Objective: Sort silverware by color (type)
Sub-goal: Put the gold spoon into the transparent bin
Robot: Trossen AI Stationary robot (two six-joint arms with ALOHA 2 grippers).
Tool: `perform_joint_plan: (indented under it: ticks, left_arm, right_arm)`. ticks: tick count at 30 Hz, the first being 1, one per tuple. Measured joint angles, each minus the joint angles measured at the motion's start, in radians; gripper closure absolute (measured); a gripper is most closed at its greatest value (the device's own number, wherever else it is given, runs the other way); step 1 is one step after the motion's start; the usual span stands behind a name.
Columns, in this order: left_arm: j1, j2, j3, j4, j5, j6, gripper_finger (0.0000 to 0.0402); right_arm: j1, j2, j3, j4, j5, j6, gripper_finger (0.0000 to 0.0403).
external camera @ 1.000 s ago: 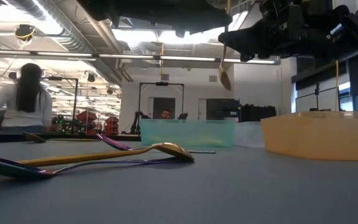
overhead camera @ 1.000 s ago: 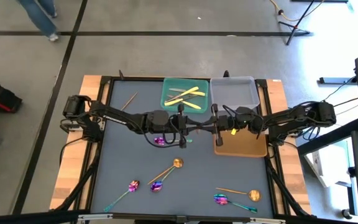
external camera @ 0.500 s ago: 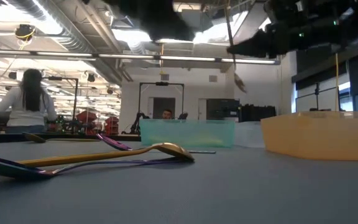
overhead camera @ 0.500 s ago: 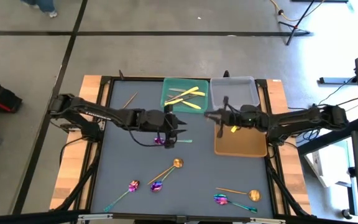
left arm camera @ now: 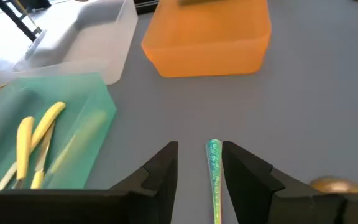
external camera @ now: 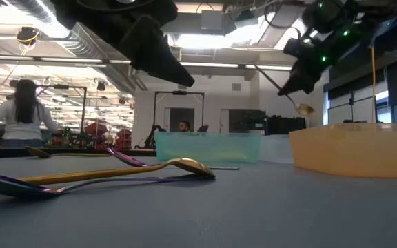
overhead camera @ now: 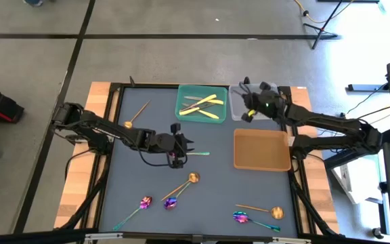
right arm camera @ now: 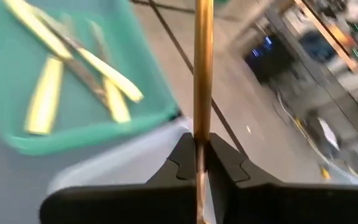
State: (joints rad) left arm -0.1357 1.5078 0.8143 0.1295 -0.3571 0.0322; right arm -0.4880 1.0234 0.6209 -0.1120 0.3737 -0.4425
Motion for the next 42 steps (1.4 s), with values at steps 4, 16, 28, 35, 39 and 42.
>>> perform_joint_plan:
  ticks: [4,16,28,35,39,42]
  left_arm:
    - [0.014,0.0,0.0,0.008,-0.001,-0.005,0.0282]
    - [0.019,0.0,0.0,0.008,0.001,-0.024,0.0282]
    - [0.019,0.0,0.0,0.007,0.003,-0.026,0.0282]
    - [0.019,0.0,0.0,0.013,0.003,-0.026,0.0282]
    - [0.02,0.0,0.0,0.013,0.003,-0.031,0.0282]
    - [0.023,0.0,0.0,0.015,-0.017,-0.052,0.0282]
  right_arm:
    - [-0.109,0.046,-0.002,-0.001,-0.053,-0.004,0.0399]
    - [-0.344,0.272,-0.002,0.0,-0.149,-0.036,0.0397]
    - [-0.371,0.346,-0.003,0.022,-0.156,0.066,0.0353]
    - [-0.369,0.339,0.031,-0.002,-0.12,0.076,0.0262]
    - [-0.362,0.286,0.09,-0.068,-0.21,0.125,0.0222]
    - [-0.329,0.221,0.106,-0.062,-0.342,0.157,0.0207]
